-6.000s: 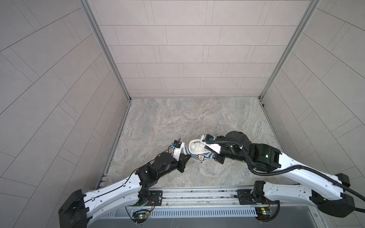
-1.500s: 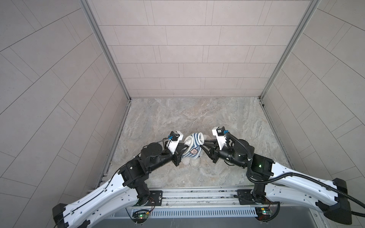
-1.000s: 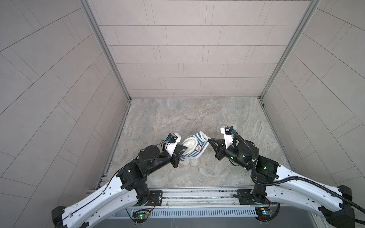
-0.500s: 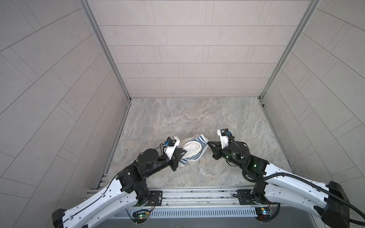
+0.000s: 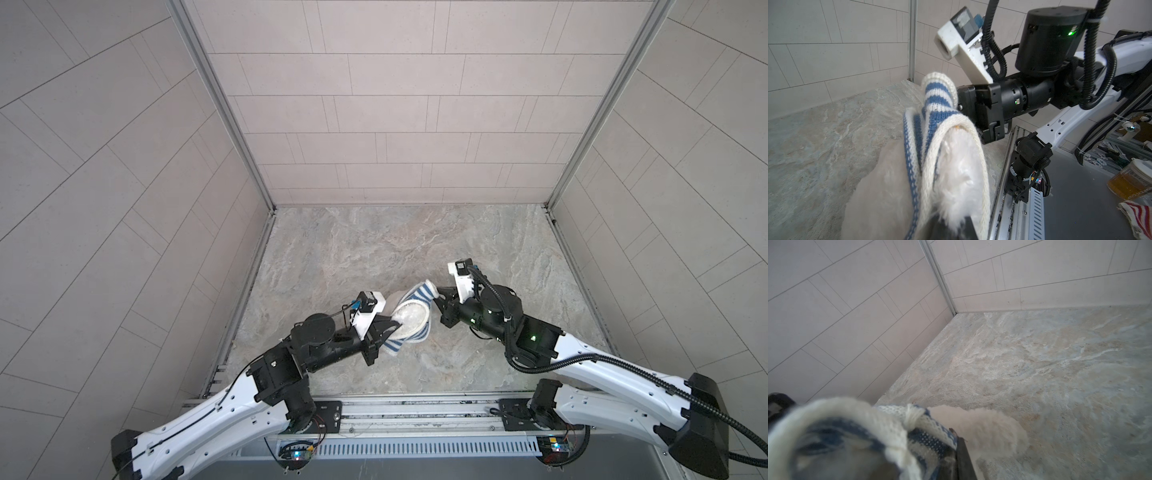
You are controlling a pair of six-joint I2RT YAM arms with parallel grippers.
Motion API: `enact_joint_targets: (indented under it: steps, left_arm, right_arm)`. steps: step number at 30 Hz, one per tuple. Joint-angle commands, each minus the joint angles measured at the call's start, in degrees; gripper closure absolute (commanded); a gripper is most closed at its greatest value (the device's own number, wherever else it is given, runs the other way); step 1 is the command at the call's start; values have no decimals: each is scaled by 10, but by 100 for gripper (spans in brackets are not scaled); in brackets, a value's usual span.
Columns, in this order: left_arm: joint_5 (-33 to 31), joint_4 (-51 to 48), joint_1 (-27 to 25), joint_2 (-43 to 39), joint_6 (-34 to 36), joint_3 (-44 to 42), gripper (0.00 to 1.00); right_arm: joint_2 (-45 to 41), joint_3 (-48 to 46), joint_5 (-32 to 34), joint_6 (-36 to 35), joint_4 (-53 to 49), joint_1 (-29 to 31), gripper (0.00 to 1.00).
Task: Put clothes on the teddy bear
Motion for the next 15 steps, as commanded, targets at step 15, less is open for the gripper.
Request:
enact_joint_targets:
  steps: [15]
  left_arm:
    - [37,44,-7,-47,4,14,100]
  right_arm:
    - [114,-34,-34,15,19,-46,100]
